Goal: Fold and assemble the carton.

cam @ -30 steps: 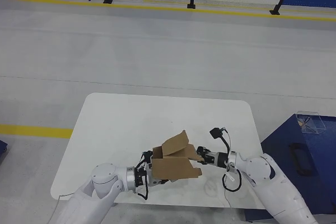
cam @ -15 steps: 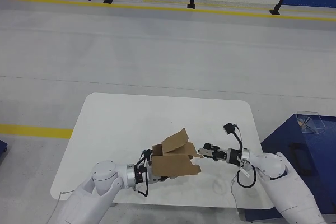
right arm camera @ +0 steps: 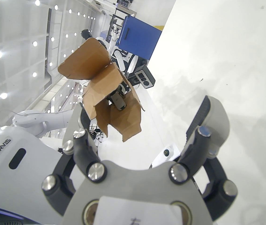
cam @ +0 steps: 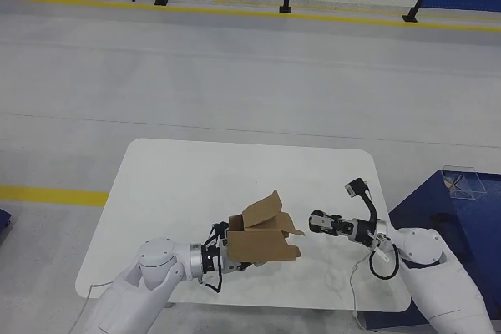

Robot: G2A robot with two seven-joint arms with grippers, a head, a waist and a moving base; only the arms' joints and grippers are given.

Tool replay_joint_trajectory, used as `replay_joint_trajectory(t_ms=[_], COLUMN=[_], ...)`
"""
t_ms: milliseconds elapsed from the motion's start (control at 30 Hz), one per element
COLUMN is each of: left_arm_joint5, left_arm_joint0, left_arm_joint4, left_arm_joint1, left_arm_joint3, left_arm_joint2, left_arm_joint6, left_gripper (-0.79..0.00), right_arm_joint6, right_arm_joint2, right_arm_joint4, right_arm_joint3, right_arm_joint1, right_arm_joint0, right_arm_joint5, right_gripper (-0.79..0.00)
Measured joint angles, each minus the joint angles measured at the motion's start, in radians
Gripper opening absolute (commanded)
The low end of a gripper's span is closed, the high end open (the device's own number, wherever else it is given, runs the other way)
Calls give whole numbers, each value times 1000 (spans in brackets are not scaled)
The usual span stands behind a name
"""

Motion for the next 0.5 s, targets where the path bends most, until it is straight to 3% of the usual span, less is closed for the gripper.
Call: replay_joint_trajectory(t_ms=[200,500], left_arm_joint5=[-5,-16], left_arm_joint0=[13,27], left_arm_joint4=[-5,4], left_arm_joint1=[-1,0], left_arm_joint3=[-12,-34], left_arm_joint2=[4,3], left_arm_joint6=[20,35], left_gripper=[-785,-785], right_arm_joint6=[-43,-90], right_arm_joint2=[25,13], right_arm_joint4=[53,-24], right_arm_joint3=[-23,-80], right_arm_joint1=[0,-3], right_arm_joint0=[-25,-41], right_arm_joint5=[-12,-8], right_gripper=[0,0])
